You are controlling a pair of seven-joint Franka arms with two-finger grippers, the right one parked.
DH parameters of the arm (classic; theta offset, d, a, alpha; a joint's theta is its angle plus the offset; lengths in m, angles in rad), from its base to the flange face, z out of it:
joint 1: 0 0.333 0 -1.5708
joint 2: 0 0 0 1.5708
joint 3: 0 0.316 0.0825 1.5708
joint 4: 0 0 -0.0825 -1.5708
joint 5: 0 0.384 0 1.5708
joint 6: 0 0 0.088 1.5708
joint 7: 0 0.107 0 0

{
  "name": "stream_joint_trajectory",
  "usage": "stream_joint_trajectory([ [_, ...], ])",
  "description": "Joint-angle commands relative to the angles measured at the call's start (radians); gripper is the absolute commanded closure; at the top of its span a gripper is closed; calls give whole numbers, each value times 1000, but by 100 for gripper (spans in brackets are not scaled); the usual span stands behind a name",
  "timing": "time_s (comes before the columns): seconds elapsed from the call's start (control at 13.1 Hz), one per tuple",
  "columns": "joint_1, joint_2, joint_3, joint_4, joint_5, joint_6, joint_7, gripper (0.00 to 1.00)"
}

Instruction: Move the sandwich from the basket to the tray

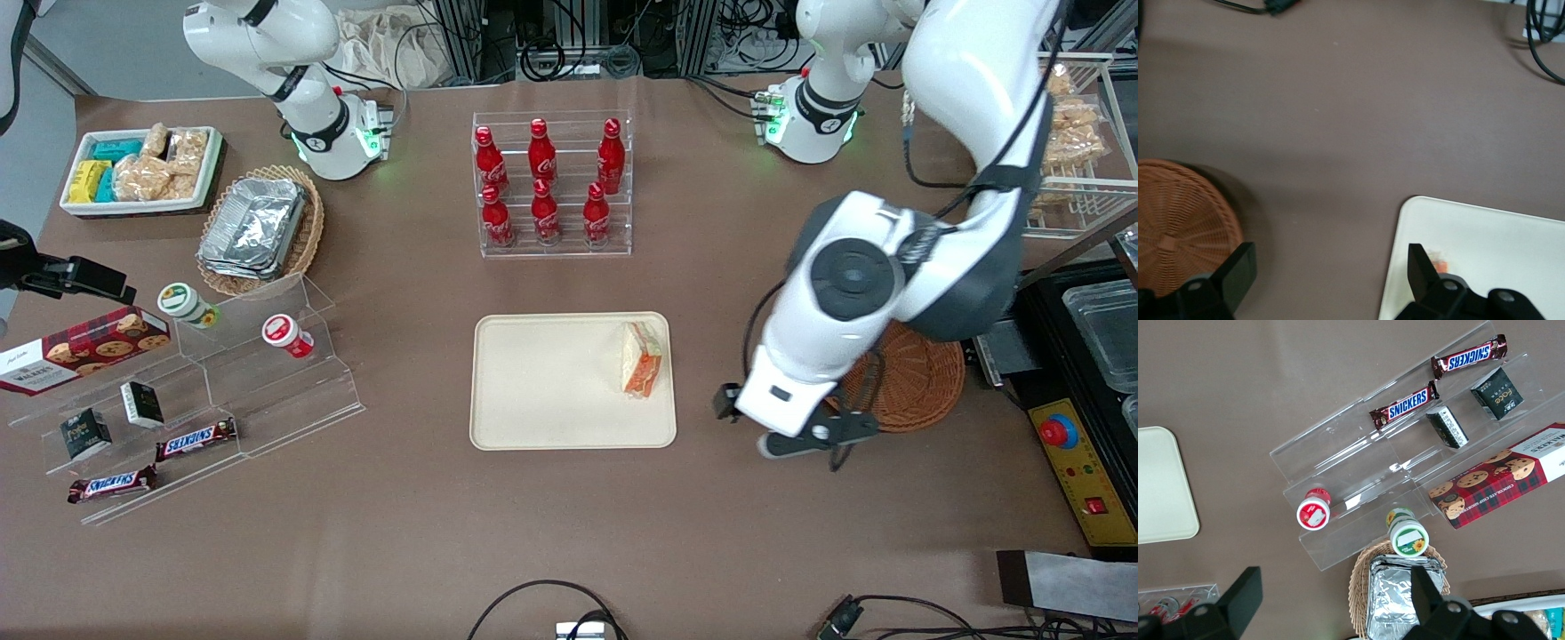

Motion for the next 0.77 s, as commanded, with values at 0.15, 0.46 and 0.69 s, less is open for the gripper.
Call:
stream_joint_trajectory([
  [0.15, -11, -153, 173, -40, -157, -75, 258, 0],
  [0.46, -19, -287, 265, -157, -194, -76, 380, 1],
  [0.69, -19, -395, 318, -266, -217, -76, 485, 1],
])
